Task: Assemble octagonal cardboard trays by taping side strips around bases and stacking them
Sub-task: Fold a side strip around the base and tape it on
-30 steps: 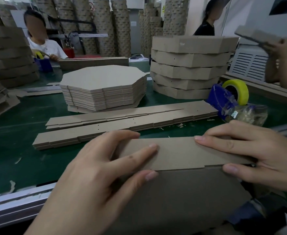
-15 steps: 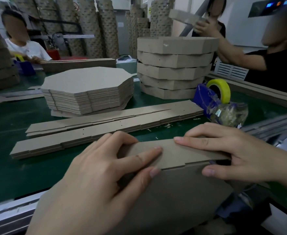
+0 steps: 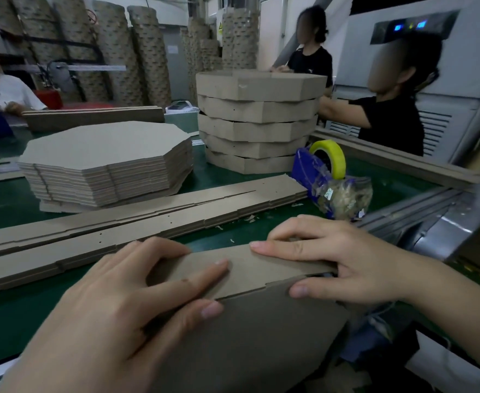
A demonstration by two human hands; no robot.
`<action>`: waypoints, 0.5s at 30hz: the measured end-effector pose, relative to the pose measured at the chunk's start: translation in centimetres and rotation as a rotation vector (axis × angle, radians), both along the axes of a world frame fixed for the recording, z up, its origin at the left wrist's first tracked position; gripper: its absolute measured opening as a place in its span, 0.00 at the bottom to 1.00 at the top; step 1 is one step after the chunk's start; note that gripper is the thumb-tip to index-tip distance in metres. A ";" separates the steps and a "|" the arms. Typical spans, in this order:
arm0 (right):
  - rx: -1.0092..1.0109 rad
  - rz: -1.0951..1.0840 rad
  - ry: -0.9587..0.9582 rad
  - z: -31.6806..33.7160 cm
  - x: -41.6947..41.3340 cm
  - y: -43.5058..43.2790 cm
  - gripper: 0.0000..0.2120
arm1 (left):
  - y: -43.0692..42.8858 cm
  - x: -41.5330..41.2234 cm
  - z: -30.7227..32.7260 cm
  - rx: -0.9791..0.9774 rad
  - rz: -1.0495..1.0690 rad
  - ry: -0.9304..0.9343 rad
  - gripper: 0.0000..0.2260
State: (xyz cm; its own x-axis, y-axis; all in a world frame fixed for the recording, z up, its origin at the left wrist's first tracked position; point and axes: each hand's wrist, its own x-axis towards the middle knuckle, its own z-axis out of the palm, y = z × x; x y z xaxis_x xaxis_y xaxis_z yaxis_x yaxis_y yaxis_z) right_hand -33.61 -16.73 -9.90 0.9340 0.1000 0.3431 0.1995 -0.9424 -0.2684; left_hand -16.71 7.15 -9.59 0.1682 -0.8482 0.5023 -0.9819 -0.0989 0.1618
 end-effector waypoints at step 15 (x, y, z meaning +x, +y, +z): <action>0.357 -0.022 0.030 -1.6 0.5 -1.9 0.27 | -2.5 0.5 -0.9 -0.065 -0.060 -0.119 0.18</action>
State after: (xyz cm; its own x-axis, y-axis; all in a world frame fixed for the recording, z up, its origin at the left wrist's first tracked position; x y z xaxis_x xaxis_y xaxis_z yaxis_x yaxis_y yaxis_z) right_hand -33.14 -18.63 -11.53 0.9446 -0.0412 0.3256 0.1677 -0.7922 -0.5868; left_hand -16.18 4.61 -10.53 0.0541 -0.8201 0.5697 -0.9983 -0.0323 0.0483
